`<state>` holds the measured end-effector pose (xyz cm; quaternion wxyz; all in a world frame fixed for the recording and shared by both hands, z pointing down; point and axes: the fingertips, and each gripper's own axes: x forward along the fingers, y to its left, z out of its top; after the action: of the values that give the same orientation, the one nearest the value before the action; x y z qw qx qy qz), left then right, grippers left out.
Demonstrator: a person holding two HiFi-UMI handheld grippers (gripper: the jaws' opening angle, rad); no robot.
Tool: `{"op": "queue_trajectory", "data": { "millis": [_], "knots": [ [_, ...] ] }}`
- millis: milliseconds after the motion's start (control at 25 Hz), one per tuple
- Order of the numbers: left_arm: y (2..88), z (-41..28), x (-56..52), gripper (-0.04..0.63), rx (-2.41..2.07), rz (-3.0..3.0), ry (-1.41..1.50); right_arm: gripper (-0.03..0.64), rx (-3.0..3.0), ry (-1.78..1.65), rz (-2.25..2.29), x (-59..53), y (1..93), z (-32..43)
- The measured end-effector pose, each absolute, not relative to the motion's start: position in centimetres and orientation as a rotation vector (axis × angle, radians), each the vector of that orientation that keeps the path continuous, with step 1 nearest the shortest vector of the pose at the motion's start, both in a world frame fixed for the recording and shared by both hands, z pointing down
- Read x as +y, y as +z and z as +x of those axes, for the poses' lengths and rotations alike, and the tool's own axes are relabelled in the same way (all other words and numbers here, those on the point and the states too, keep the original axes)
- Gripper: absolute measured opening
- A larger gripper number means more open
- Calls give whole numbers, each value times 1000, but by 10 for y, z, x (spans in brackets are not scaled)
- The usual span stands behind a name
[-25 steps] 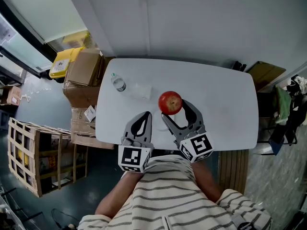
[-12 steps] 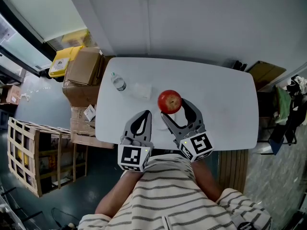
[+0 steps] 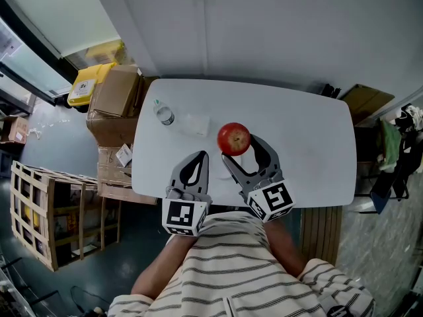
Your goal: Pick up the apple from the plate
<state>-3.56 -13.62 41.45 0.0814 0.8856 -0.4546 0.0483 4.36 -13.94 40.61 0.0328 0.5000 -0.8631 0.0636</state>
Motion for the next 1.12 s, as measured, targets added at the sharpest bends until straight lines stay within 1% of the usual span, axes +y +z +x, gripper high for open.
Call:
{"op": "queue_trajectory", "data": {
  "millis": [1120],
  "knots": [
    [413,-33,-132,3,-1340,2655,138,333,-2640,175,1537,-132,406,43]
  ]
}}
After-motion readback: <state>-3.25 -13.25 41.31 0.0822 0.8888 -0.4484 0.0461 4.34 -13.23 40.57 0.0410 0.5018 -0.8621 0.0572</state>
